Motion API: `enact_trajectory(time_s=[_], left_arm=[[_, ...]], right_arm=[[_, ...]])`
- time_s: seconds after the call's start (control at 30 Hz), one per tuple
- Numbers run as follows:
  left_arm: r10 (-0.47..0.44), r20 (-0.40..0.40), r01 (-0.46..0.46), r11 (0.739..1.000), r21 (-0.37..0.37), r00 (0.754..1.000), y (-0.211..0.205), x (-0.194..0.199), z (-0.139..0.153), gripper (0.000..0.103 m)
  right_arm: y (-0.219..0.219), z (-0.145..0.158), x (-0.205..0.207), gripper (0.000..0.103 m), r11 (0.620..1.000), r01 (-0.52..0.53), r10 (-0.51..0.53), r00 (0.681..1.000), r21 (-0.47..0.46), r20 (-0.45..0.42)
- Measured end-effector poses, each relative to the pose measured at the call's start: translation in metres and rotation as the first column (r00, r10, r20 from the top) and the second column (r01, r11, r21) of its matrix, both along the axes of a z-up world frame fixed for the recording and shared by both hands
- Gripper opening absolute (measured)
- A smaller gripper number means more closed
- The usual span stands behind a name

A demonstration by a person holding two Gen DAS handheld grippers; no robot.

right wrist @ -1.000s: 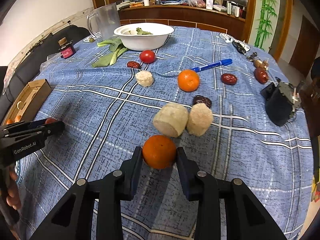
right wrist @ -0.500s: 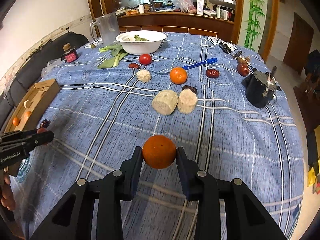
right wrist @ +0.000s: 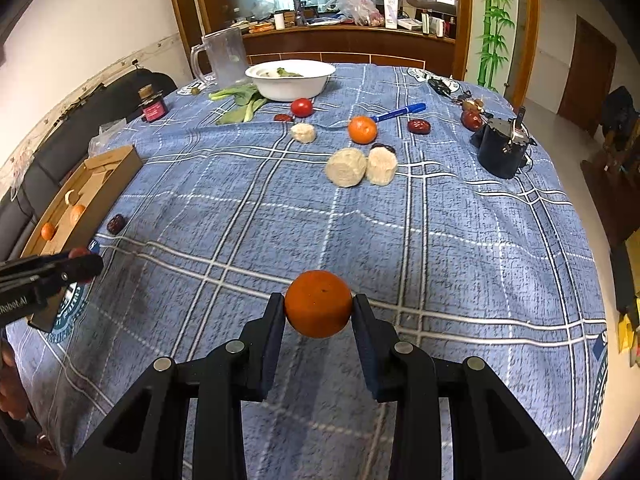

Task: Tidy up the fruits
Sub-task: 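Carry the orange and tomato with both tools over the cardboard tray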

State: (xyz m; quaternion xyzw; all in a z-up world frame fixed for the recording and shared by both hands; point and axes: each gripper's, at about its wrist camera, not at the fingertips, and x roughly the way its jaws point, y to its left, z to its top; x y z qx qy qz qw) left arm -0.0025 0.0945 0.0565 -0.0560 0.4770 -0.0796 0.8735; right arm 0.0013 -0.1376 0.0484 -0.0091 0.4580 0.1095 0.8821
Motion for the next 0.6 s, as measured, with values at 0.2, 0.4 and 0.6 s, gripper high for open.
enact_trajectory(time_s=[0.2,0.4,0.6], left_arm=[[0.022,0.025,-0.022,1.0,-0.003,0.999,0.018,-0.01,0.011,0.031],[0.063,0.046,-0.063,0.998,-0.007,0.997,0.042,-0.019,0.021,0.031],[0.12,0.062,-0.12,0.993,-0.013,0.991,0.073,-0.026,0.028,0.031]], right_arm=[[0.019,0.009,-0.004,0.036,1.0,-0.021,0.021,1.0,0.004,0.017],[0.047,0.018,-0.001,0.036,0.998,-0.064,0.064,0.997,0.003,0.037],[0.083,0.028,0.004,0.037,0.992,-0.127,0.126,0.99,0.01,0.057]])
